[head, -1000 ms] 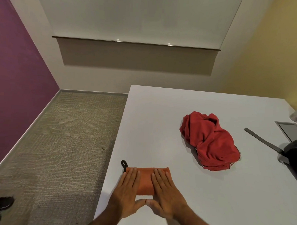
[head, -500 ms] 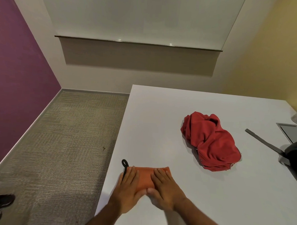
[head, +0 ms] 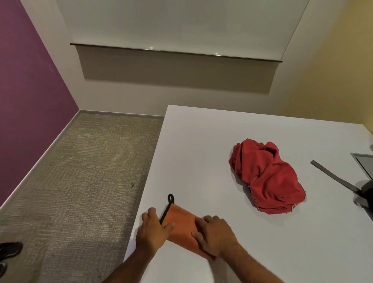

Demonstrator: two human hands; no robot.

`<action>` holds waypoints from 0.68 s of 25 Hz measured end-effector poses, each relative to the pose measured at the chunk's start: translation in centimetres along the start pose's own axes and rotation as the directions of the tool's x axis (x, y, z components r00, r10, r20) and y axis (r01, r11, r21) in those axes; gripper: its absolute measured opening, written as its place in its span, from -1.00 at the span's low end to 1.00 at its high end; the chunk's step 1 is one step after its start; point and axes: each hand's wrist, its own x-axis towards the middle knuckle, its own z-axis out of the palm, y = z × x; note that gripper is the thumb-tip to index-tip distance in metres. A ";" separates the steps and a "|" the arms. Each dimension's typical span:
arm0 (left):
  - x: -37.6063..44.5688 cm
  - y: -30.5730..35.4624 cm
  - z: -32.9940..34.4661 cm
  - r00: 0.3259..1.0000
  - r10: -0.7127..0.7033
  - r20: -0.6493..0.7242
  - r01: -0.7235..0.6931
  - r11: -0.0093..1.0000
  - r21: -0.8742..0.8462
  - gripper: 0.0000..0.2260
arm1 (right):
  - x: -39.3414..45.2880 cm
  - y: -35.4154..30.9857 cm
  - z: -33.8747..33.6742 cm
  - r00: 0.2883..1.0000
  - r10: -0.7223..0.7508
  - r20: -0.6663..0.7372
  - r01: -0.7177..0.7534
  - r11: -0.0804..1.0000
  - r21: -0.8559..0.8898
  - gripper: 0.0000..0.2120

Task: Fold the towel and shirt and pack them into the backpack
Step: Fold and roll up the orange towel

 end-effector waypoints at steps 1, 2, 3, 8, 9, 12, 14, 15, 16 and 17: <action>0.2 0.6 -0.1 1.000 0.013 0.002 -0.012 0.998 -0.067 -0.26 | -0.6 -0.4 0.0 0.998 0.069 0.012 -0.069 0.998 0.016 -0.31; 0.3 1.3 0.0 1.000 0.027 -0.004 -0.027 0.990 -0.135 -0.25 | -1.2 -0.9 0.0 0.990 0.136 0.031 -0.138 0.989 0.050 -0.32; 0.4 2.0 0.1 0.999 0.039 -0.005 -0.039 0.977 -0.208 -0.23 | -1.8 -1.5 0.0 0.978 0.199 0.059 -0.204 0.974 0.103 -0.29; 0.5 3.5 1.5 0.991 -0.016 0.131 0.076 0.878 -0.472 -0.21 | -3.4 -3.2 -0.1 0.812 0.529 0.247 -0.567 0.616 0.547 -0.48; 0.4 3.3 1.7 0.984 -0.043 0.171 0.120 0.874 -0.472 -0.27 | -3.2 -3.2 0.1 0.774 0.568 0.279 -0.601 0.522 0.605 -0.45; -0.3 2.4 2.1 0.931 -0.080 0.357 0.269 0.812 -0.518 -0.44 | -2.5 -3.1 0.4 0.712 0.588 0.384 -0.641 0.319 0.699 -0.45; -0.6 1.8 2.1 0.888 -0.056 0.455 0.325 0.778 -0.538 -0.39 | -2.3 -3.1 0.5 0.705 0.560 0.436 -0.648 0.257 0.717 -0.52; -0.7 1.7 2.0 0.867 -0.035 0.496 0.341 0.769 -0.541 -0.36 | -2.2 -3.1 0.7 0.704 0.548 0.451 -0.644 0.226 0.731 -0.55; -0.9 1.7 1.9 0.847 -0.012 0.532 0.352 0.762 -0.543 -0.35 | -2.2 -3.1 0.8 0.703 0.537 0.466 -0.640 0.190 0.745 -0.57; -1.1 1.7 1.8 0.832 0.019 0.555 0.352 0.756 -0.552 -0.35 | -2.3 -3.0 0.9 0.707 0.523 0.476 -0.628 0.154 0.763 -0.57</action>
